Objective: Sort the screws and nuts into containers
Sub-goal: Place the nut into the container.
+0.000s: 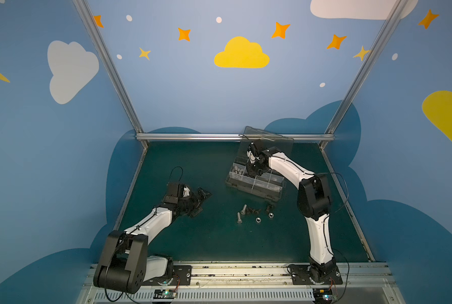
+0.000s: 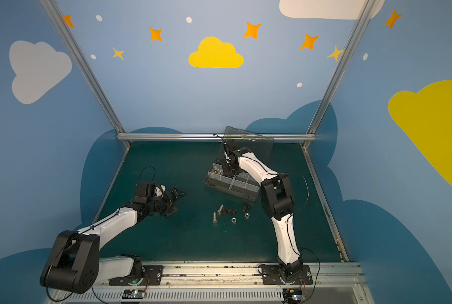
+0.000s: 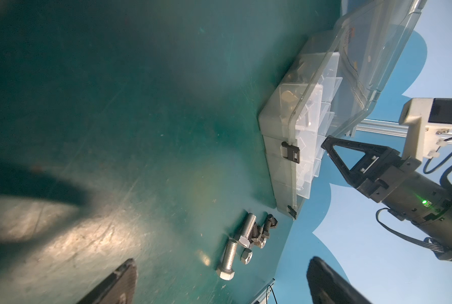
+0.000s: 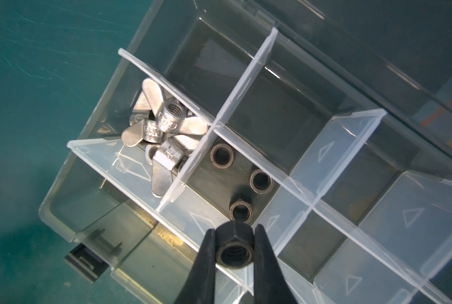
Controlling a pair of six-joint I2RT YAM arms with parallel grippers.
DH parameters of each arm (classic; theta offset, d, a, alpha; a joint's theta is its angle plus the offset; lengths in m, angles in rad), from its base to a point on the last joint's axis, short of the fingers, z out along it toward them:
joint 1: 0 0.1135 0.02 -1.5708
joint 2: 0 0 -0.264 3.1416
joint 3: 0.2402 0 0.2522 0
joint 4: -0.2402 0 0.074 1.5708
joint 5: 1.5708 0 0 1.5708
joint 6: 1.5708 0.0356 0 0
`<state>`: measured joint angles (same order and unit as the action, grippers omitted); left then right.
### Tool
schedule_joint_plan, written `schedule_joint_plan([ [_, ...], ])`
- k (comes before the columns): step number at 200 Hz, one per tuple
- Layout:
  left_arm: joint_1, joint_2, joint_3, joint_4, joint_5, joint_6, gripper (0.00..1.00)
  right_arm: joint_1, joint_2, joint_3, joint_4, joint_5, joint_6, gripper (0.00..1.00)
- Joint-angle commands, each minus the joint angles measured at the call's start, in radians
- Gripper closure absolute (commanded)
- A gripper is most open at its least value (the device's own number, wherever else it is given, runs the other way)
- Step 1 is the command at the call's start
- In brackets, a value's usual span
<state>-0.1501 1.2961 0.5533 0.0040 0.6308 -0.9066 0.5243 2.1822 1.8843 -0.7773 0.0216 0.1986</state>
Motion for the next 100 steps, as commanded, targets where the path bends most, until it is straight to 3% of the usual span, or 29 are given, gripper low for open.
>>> schedule_joint_plan([
  [1, -0.004, -0.009, 0.039, -0.019, -0.019, 0.003, 0.0, -0.007, 0.023, 0.036, -0.017, 0.001, -0.014, 0.88],
  [28, -0.009, -0.005, 0.042, -0.018, -0.03, -0.003, 0.0, -0.007, 0.032, 0.051, -0.025, -0.016, -0.018, 0.7],
  [100, -0.017, 0.014, 0.064, -0.007, -0.03, -0.006, 0.0, -0.005, -0.053, 0.005, -0.032, -0.038, -0.04, 0.61],
])
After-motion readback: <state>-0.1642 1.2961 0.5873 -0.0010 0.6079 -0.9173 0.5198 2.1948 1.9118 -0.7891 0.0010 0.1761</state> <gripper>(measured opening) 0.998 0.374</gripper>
